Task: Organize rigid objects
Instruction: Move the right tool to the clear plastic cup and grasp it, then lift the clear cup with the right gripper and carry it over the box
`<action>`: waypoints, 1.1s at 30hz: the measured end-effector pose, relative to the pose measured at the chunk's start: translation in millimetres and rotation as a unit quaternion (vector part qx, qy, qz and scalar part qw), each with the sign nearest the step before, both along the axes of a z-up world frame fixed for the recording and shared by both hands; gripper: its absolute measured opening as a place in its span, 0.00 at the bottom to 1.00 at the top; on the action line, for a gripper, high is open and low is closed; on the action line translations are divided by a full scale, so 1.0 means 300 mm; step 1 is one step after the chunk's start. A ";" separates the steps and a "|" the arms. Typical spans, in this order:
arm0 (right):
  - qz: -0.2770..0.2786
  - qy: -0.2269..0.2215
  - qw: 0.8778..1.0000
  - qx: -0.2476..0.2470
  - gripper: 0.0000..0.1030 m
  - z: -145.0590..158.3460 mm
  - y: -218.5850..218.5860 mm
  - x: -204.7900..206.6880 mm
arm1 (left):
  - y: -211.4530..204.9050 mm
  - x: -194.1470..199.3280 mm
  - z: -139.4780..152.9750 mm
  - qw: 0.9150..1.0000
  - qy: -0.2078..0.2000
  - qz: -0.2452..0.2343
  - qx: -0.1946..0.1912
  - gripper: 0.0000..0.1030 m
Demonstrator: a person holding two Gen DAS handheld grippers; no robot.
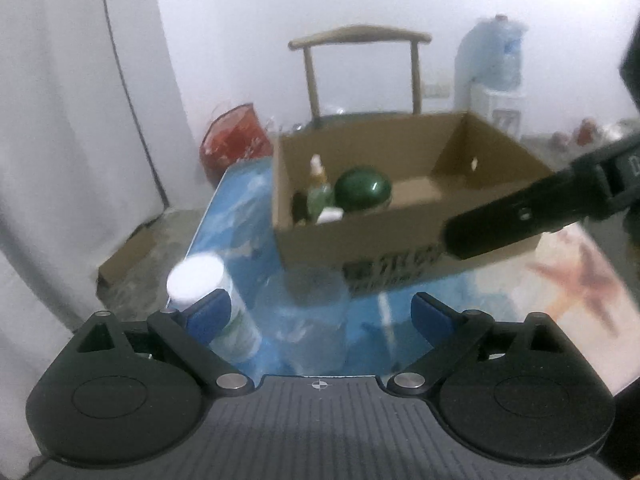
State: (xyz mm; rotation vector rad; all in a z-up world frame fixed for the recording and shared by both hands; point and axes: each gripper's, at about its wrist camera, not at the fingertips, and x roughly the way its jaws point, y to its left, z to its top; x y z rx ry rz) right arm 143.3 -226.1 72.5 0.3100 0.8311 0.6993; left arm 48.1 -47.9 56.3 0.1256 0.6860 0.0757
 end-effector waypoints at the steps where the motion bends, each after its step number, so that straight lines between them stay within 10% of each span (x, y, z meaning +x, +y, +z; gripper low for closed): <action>1: 0.012 -0.003 1.000 -0.011 0.89 -0.008 0.038 0.006 | 0.005 0.011 -0.021 1.000 0.004 0.005 0.001 0.94; 15: 0.097 -0.022 0.988 -0.121 0.94 -0.124 0.380 0.111 | 0.095 0.146 -0.232 0.999 0.023 0.032 -0.006 0.83; 33: 0.107 0.018 0.981 -0.159 0.80 -0.204 0.420 0.163 | 0.074 0.191 -0.249 0.999 0.020 -0.001 -0.032 0.65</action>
